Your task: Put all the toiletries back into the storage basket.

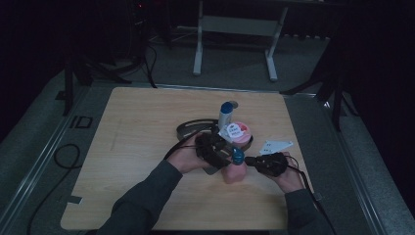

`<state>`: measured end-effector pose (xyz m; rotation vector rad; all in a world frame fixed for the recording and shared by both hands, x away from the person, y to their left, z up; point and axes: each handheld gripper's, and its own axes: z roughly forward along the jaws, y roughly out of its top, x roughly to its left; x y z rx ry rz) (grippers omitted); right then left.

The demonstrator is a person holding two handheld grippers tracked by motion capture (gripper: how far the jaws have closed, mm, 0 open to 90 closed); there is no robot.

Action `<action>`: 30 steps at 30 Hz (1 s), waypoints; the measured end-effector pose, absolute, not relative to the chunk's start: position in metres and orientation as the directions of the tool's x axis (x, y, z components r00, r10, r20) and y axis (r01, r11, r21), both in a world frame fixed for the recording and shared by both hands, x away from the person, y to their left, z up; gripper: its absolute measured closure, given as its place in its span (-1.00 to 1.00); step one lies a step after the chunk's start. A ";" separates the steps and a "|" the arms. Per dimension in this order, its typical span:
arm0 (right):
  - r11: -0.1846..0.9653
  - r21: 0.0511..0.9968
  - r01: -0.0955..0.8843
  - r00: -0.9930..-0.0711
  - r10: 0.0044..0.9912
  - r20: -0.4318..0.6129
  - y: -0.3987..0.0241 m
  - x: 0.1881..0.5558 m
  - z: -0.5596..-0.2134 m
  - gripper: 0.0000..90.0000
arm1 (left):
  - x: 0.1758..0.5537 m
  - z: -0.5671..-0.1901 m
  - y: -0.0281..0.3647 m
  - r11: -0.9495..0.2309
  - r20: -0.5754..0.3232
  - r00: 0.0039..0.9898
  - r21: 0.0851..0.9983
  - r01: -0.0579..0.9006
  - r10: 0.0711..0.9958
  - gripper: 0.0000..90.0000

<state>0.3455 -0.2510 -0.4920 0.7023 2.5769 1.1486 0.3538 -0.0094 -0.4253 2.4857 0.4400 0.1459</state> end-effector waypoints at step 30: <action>0.458 0.788 0.411 -0.776 0.629 0.039 -0.265 0.308 -0.510 0.23 | 0.358 -0.434 -0.044 -0.826 -0.009 0.966 0.516 0.227 0.260 -0.42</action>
